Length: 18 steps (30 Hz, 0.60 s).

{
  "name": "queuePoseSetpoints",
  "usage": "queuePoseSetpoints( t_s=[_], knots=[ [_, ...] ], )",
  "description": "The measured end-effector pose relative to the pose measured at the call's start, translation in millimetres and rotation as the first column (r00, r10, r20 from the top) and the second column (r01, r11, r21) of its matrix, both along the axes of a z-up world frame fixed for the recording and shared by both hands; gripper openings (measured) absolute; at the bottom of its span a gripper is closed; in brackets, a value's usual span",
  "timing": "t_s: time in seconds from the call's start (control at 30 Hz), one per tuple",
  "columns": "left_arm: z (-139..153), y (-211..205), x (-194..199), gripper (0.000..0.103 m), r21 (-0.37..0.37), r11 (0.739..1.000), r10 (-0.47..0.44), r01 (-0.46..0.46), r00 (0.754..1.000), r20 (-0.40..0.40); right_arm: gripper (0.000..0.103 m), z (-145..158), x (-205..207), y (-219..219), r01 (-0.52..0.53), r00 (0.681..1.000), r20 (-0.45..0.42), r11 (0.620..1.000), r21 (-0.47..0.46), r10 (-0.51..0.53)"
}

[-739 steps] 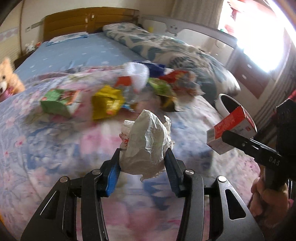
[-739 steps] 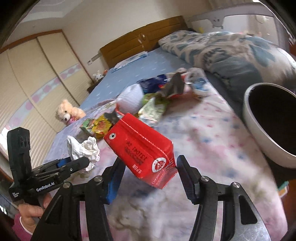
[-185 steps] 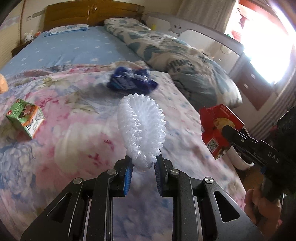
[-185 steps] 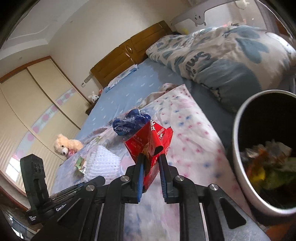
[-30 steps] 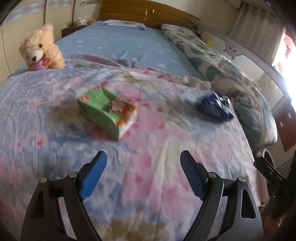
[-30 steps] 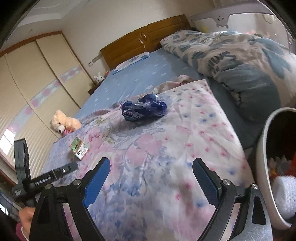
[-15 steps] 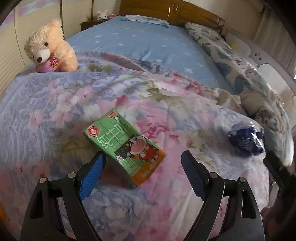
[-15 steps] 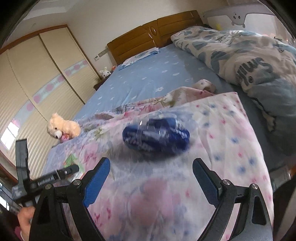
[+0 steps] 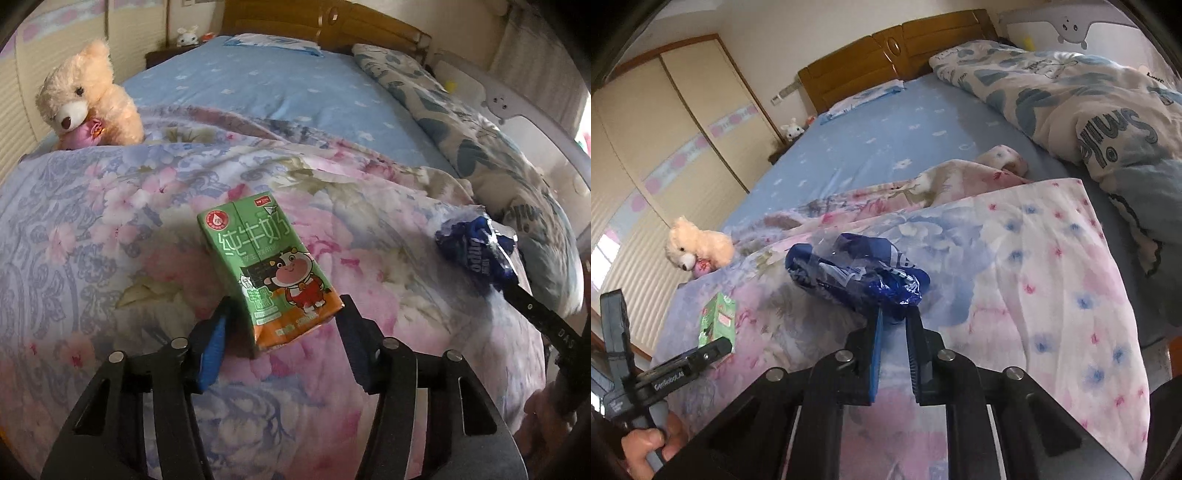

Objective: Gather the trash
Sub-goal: 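Grasp the green milk carton with left tool while right tool grasps the blue wrapper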

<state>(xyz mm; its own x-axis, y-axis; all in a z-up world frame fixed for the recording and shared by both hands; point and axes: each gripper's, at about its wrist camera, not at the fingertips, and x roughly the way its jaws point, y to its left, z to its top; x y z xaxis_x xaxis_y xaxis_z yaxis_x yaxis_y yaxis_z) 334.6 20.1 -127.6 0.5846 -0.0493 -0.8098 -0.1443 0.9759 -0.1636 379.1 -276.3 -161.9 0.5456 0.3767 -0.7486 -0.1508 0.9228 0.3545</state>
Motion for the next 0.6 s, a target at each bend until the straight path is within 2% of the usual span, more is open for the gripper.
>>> queuePoseSetpoints(
  t_s=[0.07, 0.13, 0.27, 0.37, 0.47, 0.6],
  knots=[
    [1, -3, -8, 0.053, -0.007, 0.999, -0.038, 0.038, 0.999, 0.002, 0.01, 2, -13, 0, -0.018, 1.0, 0.001, 1.0, 0.015, 0.018],
    [2, -6, -20, 0.053, -0.025, 0.996, -0.091, 0.091, 0.996, 0.005, 0.003, 5, -24, 1, -0.027, 1.0, 0.001, 0.999, 0.024, 0.027],
    [7, -15, -46, 0.052, -0.062, 0.976, -0.207, 0.208, 0.978, 0.014, 0.002, 11, -49, -3, -0.024, 1.0, -0.009, 0.999, 0.032, 0.024],
    [9, -30, -67, 0.052, -0.074, 0.937, -0.342, 0.342, 0.94, 0.009, 0.001, 17, -72, -6, -0.02, 1.0, -0.022, 0.999, 0.046, 0.021],
    [12, -44, -90, 0.052, -0.047, 0.877, -0.48, 0.479, 0.877, -0.006, 0.001, 24, -94, -5, -0.023, 0.999, -0.028, 0.999, 0.046, 0.025],
    [13, -46, -109, 0.052, -0.033, 0.822, -0.57, 0.569, 0.821, -0.027, 0.001, 35, -130, -4, -0.02, 0.999, -0.024, 0.999, 0.038, 0.021]
  ],
)
